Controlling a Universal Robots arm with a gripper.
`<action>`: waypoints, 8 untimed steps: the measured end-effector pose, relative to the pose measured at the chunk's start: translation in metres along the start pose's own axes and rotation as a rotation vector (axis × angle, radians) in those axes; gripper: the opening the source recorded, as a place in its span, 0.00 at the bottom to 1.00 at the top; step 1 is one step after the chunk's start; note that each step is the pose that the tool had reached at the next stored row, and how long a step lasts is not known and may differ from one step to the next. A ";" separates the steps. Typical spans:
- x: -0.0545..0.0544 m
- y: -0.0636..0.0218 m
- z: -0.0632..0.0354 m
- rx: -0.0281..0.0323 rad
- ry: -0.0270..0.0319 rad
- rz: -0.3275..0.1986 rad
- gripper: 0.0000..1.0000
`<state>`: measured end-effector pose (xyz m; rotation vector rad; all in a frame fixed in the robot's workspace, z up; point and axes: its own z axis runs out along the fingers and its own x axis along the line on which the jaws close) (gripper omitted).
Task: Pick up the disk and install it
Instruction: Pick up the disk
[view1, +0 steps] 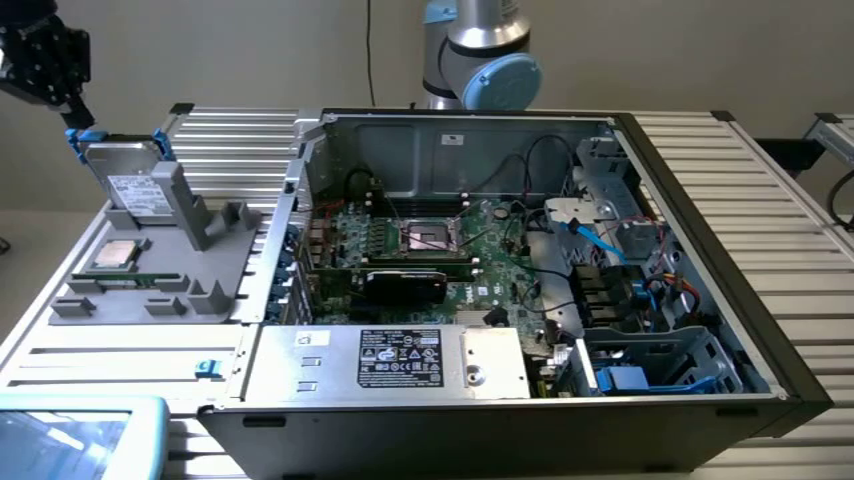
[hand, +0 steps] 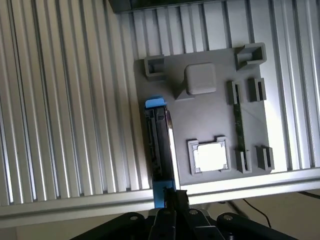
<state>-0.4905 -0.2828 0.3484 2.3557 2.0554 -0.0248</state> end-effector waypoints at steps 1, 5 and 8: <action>0.000 0.0000 0.0000 0.0000 0.0000 0.000 0.18; 0.000 0.0000 0.0000 0.0000 0.0000 0.000 0.31; 0.000 0.0000 0.0000 0.0000 0.0000 0.000 0.31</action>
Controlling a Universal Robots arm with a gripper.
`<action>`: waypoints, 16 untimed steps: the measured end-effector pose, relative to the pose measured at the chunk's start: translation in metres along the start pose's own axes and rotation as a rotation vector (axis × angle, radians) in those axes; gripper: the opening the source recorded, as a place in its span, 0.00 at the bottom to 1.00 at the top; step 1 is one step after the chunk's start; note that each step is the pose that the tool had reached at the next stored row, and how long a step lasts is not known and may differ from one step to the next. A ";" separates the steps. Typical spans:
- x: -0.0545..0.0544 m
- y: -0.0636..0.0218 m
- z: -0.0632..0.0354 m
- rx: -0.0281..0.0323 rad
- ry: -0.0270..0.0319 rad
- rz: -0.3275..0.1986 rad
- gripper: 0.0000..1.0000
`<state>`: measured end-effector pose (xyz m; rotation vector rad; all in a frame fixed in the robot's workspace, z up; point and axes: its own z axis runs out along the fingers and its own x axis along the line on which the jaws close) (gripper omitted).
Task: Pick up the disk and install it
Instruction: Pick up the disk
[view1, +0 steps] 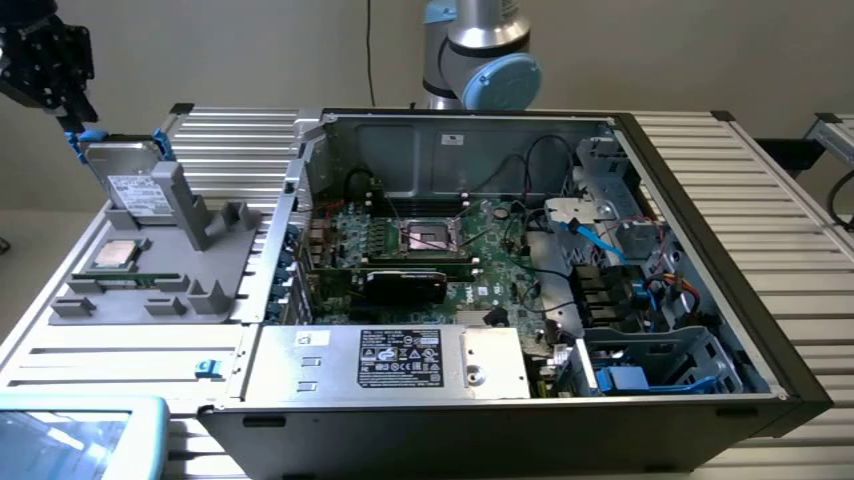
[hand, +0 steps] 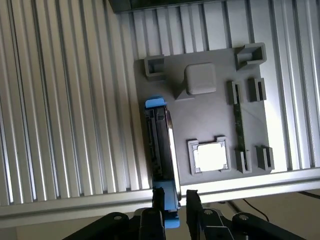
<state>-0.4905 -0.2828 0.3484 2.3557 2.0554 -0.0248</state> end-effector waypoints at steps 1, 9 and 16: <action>0.000 0.0000 0.0000 0.0000 0.0000 0.000 0.31; 0.000 0.0000 0.0000 -0.0002 0.0001 0.000 0.40; 0.000 0.0000 0.0000 -0.0135 -0.0009 0.000 0.40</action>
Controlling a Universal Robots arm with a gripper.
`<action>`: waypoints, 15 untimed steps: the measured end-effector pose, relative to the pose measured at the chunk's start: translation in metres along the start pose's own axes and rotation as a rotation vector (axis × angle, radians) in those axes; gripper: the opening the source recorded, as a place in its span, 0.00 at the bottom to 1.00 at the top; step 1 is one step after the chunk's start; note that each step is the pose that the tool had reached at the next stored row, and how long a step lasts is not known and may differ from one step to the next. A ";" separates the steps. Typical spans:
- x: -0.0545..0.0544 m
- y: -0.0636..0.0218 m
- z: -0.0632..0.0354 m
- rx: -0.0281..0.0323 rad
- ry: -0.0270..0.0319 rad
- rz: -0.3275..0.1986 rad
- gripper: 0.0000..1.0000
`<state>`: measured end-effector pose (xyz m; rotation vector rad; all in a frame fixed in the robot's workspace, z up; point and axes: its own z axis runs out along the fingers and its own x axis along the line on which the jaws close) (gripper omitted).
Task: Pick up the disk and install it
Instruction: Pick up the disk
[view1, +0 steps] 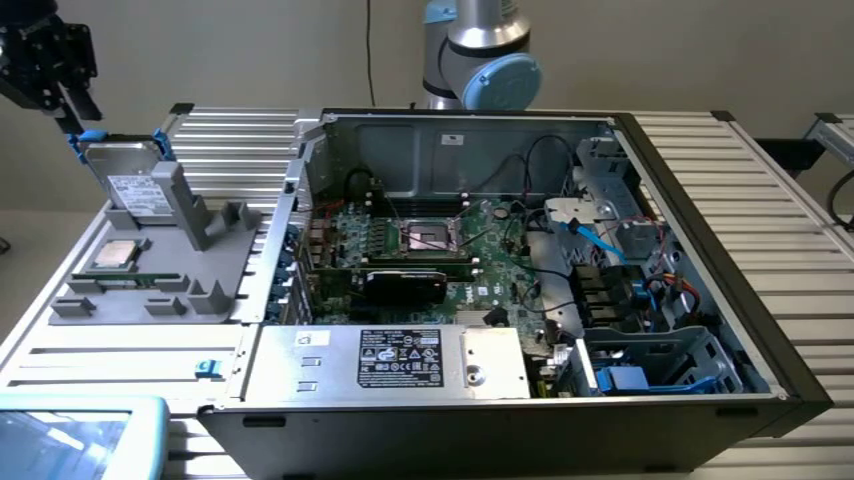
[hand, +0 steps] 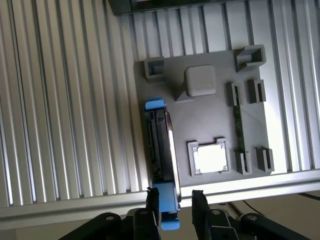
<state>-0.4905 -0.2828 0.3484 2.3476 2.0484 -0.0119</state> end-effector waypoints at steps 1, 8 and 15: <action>0.000 0.0000 0.0001 -0.0048 0.0001 0.000 0.40; 0.000 0.0000 0.0004 -0.0074 -0.0003 0.000 0.40; 0.000 0.0000 0.0010 -0.0074 -0.0003 0.000 0.48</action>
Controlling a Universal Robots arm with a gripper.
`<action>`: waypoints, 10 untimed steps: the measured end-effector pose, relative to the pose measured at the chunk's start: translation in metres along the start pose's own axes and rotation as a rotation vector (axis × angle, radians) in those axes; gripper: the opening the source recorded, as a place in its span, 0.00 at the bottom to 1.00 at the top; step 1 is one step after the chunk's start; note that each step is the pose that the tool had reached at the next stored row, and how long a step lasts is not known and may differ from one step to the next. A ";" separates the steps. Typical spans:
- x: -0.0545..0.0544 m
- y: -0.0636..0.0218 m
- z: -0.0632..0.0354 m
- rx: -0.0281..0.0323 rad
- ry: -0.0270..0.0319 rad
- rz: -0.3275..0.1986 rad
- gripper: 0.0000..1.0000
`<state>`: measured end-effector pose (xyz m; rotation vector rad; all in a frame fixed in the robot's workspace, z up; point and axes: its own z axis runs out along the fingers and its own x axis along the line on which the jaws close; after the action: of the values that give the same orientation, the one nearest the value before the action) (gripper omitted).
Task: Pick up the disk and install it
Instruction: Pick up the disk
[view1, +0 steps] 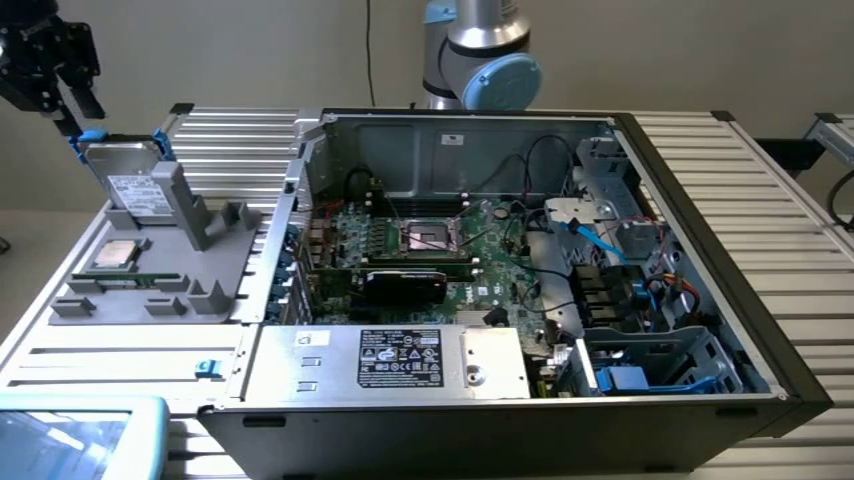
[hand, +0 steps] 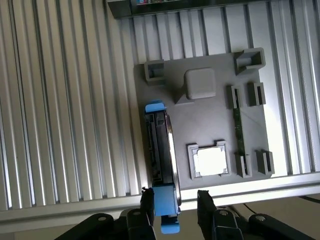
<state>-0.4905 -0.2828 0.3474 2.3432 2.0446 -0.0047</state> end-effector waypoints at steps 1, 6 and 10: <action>0.000 0.0000 0.0001 0.0000 0.0000 0.000 0.48; 0.000 -0.0002 0.0066 0.0002 0.0014 0.000 0.48; 0.001 -0.0004 0.0137 0.0007 0.0057 0.000 0.48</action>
<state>-0.4905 -0.2822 0.3337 2.3465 2.0473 0.0012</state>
